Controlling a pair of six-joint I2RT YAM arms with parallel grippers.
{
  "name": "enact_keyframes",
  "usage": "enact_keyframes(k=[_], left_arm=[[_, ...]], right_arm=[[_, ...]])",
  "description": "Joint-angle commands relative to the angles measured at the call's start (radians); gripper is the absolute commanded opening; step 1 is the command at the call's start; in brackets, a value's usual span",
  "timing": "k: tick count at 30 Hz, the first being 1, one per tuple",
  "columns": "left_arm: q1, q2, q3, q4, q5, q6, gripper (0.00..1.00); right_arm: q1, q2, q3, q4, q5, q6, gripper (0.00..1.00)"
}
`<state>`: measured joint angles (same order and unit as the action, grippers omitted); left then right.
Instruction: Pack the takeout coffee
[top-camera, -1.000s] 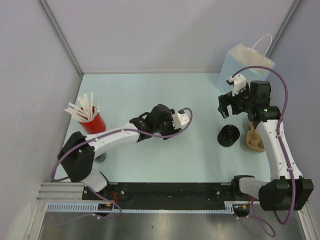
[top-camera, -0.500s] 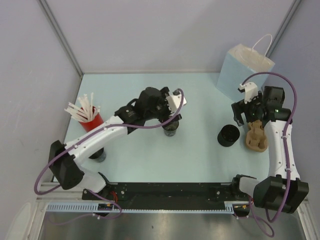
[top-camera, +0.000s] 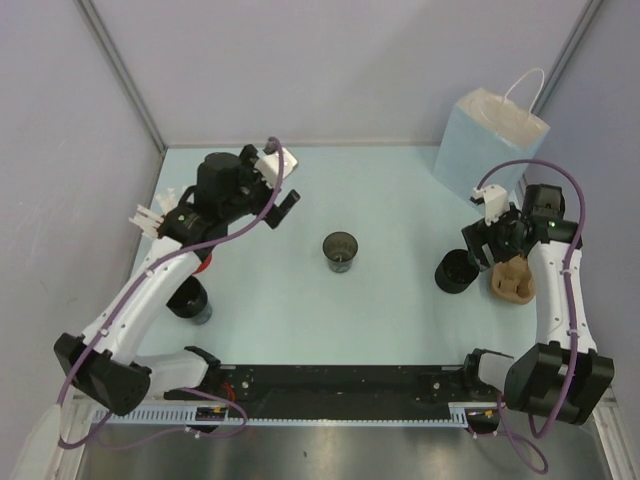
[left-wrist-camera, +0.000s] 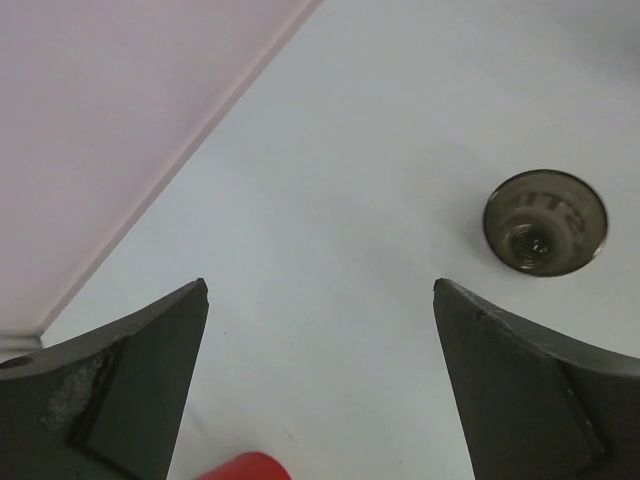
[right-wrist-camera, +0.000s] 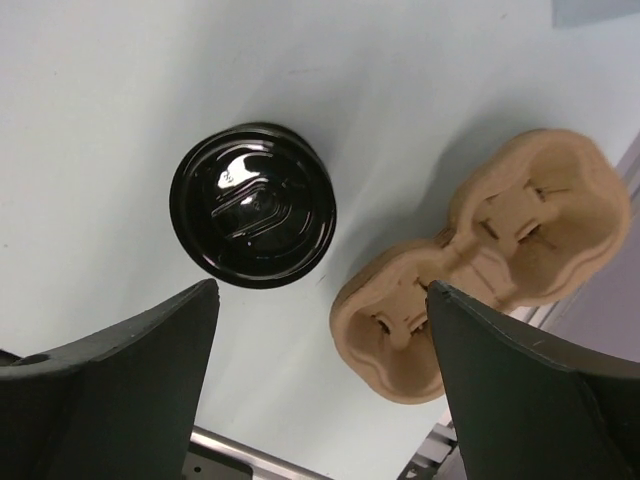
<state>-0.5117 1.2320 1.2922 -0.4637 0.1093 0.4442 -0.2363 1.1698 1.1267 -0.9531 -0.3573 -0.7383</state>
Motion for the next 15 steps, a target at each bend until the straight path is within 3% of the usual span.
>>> enact_keyframes(k=[1, 9, 15], left_arm=[[0.07, -0.094, -0.031, -0.049, 0.012, -0.032, 0.99], [0.082, -0.132, -0.083, -0.03, 0.039, -0.068, 0.99], [0.082, -0.132, -0.094, -0.023, 0.04, -0.082, 0.99]], right_arm=[[-0.005, 0.014, -0.053, 0.025, -0.003, -0.018, 0.88], [0.034, 0.042, -0.113, 0.174, 0.038, 0.063, 0.81], [0.074, 0.091, -0.14, 0.244, 0.076, 0.088, 0.7]])
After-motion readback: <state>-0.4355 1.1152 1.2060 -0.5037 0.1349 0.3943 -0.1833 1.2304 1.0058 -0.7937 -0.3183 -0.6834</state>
